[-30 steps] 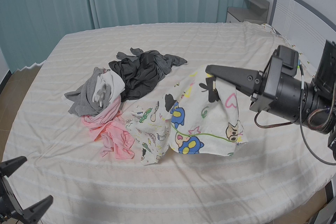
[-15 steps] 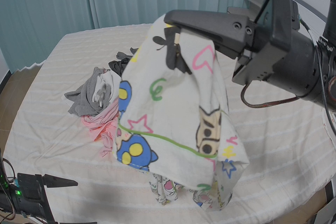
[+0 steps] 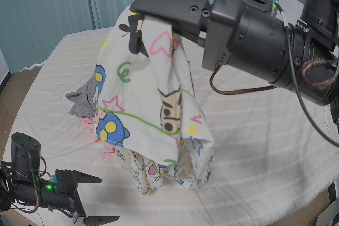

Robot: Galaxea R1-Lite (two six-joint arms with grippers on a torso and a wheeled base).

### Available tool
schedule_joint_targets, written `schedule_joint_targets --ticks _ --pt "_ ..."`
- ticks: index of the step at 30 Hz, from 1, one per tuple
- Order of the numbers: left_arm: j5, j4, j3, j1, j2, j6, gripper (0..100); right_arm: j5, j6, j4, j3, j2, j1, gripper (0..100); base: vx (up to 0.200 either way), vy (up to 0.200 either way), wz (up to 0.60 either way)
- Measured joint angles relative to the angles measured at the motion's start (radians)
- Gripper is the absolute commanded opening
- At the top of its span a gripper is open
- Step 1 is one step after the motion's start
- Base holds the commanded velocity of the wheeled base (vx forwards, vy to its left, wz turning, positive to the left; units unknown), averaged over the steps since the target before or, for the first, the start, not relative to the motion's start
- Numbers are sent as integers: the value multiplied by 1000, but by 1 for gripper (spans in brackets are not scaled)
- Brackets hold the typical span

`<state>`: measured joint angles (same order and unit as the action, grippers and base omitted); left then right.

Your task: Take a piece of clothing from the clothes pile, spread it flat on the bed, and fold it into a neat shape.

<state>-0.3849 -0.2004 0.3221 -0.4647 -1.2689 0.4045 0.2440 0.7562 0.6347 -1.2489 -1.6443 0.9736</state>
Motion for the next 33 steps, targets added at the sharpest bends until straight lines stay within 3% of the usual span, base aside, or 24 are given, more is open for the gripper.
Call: schedule_joint_targets --ticks 11,18,33 --pt "197 -267 0 -73 -256 -25 100 -40 -2 1 -44 -7 14 0 0 0 0" --pt "232 -417 31 -123 -374 -85 100 -61 0 8 -68 -8 15 0 0 0 0" --pt "341 -511 105 -146 -526 -96 100 -68 5 9 -58 18 15 0 0 0 0"
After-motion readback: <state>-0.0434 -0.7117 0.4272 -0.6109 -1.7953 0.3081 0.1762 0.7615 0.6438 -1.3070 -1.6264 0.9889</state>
